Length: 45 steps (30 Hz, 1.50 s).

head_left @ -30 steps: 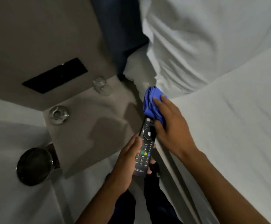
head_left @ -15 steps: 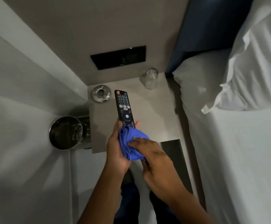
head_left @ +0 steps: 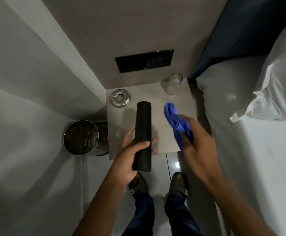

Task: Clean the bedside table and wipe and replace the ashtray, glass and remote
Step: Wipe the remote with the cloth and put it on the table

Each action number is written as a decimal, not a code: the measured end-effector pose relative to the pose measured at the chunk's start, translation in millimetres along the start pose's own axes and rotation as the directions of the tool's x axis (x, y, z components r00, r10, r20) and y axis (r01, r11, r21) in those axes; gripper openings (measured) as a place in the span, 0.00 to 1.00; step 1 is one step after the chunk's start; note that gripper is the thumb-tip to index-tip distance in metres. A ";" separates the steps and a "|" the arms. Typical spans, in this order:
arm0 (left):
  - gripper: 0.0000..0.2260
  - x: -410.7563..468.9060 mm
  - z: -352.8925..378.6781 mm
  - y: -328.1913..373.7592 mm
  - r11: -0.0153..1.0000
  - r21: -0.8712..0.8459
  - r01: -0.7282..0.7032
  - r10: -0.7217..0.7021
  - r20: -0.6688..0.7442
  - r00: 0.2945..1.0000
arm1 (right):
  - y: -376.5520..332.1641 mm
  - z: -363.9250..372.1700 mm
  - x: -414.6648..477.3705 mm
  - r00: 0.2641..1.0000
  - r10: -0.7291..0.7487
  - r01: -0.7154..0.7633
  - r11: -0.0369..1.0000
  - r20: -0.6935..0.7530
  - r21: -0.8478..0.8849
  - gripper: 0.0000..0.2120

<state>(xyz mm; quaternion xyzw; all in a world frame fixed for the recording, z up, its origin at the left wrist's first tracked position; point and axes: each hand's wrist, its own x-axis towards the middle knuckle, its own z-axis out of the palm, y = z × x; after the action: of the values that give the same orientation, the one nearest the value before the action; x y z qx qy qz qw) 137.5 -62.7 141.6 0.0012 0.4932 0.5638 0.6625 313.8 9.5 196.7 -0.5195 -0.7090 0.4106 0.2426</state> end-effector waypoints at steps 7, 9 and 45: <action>0.18 -17.4 9.8 -0.3 0.980 0.198 -0.006 -0.010 0.080 0.997 | -8.8 28.3 45.4 0.996 -0.081 0.072 0.978 -0.041 -0.195 0.26; 0.17 -11.9 11.0 -2.2 0.989 0.146 -0.001 -0.012 0.085 0.996 | -11.4 41.8 39.5 0.997 -0.078 0.080 0.982 0.016 -0.170 0.25; 0.35 203.5 -12.2 -126.1 0.390 0.878 0.276 0.550 -0.463 0.695 | 134.8 -14.0 -24.2 0.829 0.513 -0.559 0.780 0.223 0.282 0.11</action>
<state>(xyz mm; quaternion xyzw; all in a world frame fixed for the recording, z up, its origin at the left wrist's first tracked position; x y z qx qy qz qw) 198.7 36.9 -67.7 0.1931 0.9243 0.2117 0.2522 405.3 8.1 93.8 -0.6220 -0.4657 0.6108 0.1524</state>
